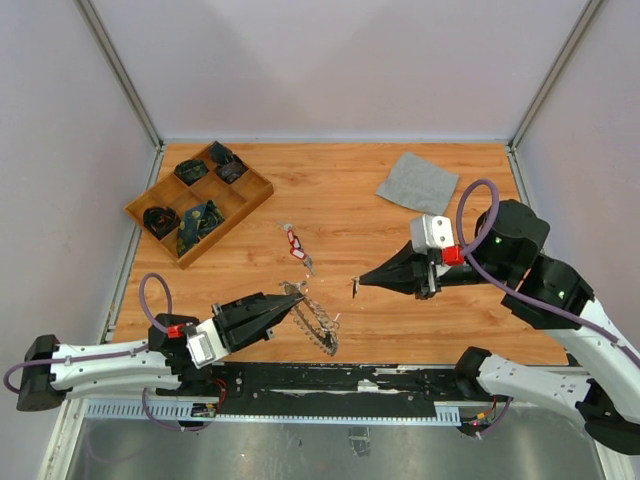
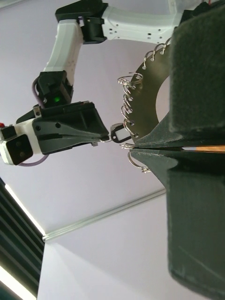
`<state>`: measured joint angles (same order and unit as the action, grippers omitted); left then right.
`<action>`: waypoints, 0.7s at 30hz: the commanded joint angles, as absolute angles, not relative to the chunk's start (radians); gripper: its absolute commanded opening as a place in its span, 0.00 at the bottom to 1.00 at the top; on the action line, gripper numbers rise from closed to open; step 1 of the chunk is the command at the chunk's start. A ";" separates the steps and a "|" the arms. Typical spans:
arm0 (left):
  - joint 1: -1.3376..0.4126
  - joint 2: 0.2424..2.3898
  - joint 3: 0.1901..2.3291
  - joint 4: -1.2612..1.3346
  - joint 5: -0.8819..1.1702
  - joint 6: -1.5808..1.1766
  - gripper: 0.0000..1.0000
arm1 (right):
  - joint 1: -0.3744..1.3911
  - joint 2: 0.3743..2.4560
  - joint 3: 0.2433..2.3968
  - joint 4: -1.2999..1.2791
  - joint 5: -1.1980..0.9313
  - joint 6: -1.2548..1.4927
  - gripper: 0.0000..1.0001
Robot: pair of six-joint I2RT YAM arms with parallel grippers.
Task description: Put the keys on the keyring
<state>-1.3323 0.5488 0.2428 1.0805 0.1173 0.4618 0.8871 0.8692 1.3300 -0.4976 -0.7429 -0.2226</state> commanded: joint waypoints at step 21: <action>-1.340 0.576 0.253 1.207 -0.017 0.333 0.01 | 0.893 1.024 1.316 -0.260 -0.906 -0.092 0.01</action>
<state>-1.3323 0.5751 0.2424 1.1580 -0.0021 0.3450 0.8871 1.0016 1.3117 -0.3103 -0.8536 -0.1162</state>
